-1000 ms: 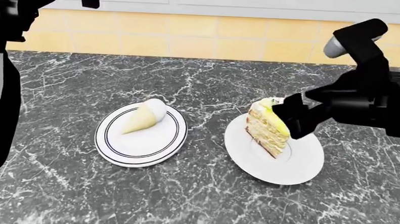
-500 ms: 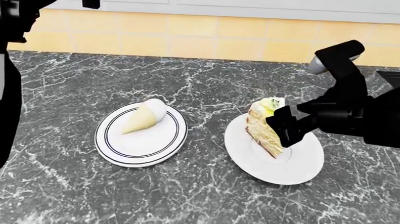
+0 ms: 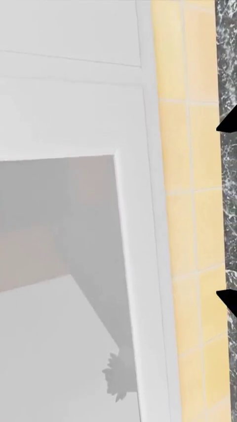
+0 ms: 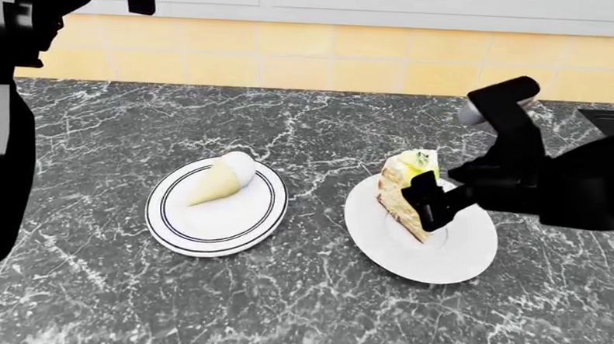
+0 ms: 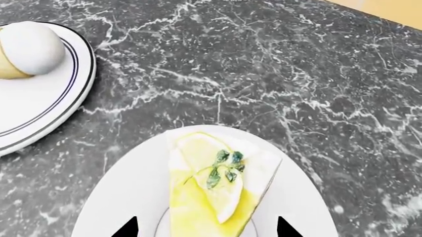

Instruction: Move the dessert items from the plate to the tray.

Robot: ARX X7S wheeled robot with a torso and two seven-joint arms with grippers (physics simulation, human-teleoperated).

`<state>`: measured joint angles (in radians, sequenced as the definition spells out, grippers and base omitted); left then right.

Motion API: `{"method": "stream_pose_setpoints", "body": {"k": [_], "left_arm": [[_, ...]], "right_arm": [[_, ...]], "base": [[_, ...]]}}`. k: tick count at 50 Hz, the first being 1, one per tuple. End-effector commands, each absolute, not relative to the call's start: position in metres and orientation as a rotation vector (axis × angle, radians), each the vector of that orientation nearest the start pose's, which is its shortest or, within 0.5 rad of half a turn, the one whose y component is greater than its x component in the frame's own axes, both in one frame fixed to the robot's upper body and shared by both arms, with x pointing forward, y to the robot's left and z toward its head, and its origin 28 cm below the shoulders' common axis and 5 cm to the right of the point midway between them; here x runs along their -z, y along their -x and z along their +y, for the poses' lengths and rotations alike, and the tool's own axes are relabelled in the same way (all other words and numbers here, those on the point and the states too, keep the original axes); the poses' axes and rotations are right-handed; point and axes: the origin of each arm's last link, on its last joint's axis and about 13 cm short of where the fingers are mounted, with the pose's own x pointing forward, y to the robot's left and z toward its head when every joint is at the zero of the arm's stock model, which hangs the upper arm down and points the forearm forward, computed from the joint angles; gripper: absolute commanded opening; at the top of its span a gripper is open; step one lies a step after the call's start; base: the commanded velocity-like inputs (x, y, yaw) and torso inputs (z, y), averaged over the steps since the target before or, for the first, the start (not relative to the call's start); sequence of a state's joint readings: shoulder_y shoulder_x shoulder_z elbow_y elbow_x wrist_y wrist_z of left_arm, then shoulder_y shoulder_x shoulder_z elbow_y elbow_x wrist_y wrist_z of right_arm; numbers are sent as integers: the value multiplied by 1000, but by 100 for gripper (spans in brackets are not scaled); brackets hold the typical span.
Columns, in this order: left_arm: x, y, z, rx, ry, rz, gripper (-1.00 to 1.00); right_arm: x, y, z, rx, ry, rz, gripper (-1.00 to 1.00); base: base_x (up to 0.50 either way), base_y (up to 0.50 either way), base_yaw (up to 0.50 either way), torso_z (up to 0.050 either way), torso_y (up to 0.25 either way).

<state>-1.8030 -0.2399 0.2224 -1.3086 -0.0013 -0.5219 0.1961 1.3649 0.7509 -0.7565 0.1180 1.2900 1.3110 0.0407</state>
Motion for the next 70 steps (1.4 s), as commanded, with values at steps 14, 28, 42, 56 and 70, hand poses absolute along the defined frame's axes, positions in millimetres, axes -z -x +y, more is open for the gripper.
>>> {"method": "stream_pose_setpoints", "body": {"k": [14, 28, 42, 56, 70], "left_arm": [[-359, -411, 311, -91, -148, 71, 100], [-361, -411, 311, -91, -147, 66, 100], [-372, -412, 308, 26, -289, 25, 100], [-325, -387, 299, 536, -300, 197, 100], [-288, -375, 291, 727, -181, 364, 100]], "right_arm": [[-259, -311, -183, -489, 190, 675, -100], [-273, -315, -187, -364, 218, 586, -100], [-361, -288, -202, -280, 177, 308, -100], [-357, -284, -207, -281, 150, 278, -100], [-354, -291, -210, -255, 154, 288, -100]], "base": [[0, 0, 0, 0, 0], [0, 0, 0, 0, 0], [0, 0, 0, 0, 0], [0, 0, 0, 0, 0], [0, 0, 0, 0, 0]]}}
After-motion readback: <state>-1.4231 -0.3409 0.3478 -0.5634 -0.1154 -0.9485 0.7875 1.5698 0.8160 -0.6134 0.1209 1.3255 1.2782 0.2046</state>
